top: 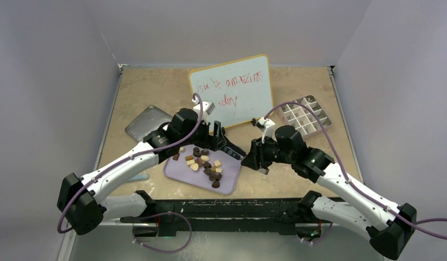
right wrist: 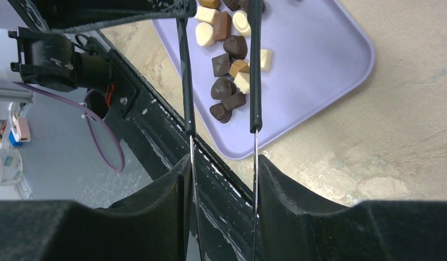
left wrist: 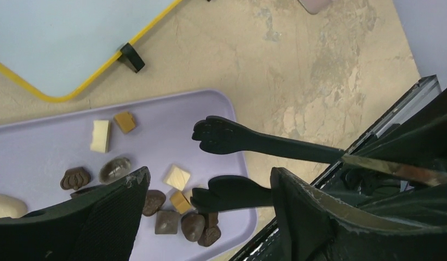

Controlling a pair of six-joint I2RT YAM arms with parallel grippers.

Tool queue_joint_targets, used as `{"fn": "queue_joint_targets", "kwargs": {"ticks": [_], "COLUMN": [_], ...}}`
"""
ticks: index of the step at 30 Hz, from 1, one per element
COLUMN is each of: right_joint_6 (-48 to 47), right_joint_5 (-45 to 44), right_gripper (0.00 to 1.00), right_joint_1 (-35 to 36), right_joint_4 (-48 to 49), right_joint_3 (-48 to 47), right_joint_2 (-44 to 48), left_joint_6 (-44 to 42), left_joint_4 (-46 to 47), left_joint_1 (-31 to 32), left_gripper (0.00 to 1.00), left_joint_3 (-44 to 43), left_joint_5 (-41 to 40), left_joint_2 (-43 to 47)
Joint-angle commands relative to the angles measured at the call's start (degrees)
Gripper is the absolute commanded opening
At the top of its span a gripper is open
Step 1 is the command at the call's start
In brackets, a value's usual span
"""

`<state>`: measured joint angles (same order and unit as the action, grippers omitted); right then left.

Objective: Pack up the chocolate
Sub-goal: Pick up the clamp at the center of the board.

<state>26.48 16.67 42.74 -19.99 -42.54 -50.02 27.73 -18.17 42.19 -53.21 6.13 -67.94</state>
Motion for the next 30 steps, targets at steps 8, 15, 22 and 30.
{"fn": "queue_joint_targets", "kwargs": {"ticks": [8, 15, 22, 30], "right_joint_6": [0.7, -5.7, -10.1, -9.0], "right_joint_5": [-4.1, -5.9, -9.3, -20.7], "right_gripper": [0.44, 0.46, 0.46, 0.44], "right_joint_1": [0.0, 0.0, 1.3, 12.8], "right_joint_4": [0.3, -6.8, -14.2, -20.0], "right_joint_3": [-4.2, -8.0, -13.2, -19.5], "right_joint_2": [1.8, -4.2, -8.6, -16.9], "left_joint_6": [4.1, 2.8, -1.8, -2.3], "left_joint_4": [0.3, -5.5, -13.6, -16.5], "left_joint_1": [0.2, 0.2, 0.2, 0.2], "left_gripper": [0.73, 0.77, 0.95, 0.98], "left_joint_3": [6.9, 3.6, 2.7, 6.2], "left_joint_5": [2.3, -0.7, -10.9, -19.9], "left_joint_2": [8.1, 15.4, 26.1, 36.0]}}
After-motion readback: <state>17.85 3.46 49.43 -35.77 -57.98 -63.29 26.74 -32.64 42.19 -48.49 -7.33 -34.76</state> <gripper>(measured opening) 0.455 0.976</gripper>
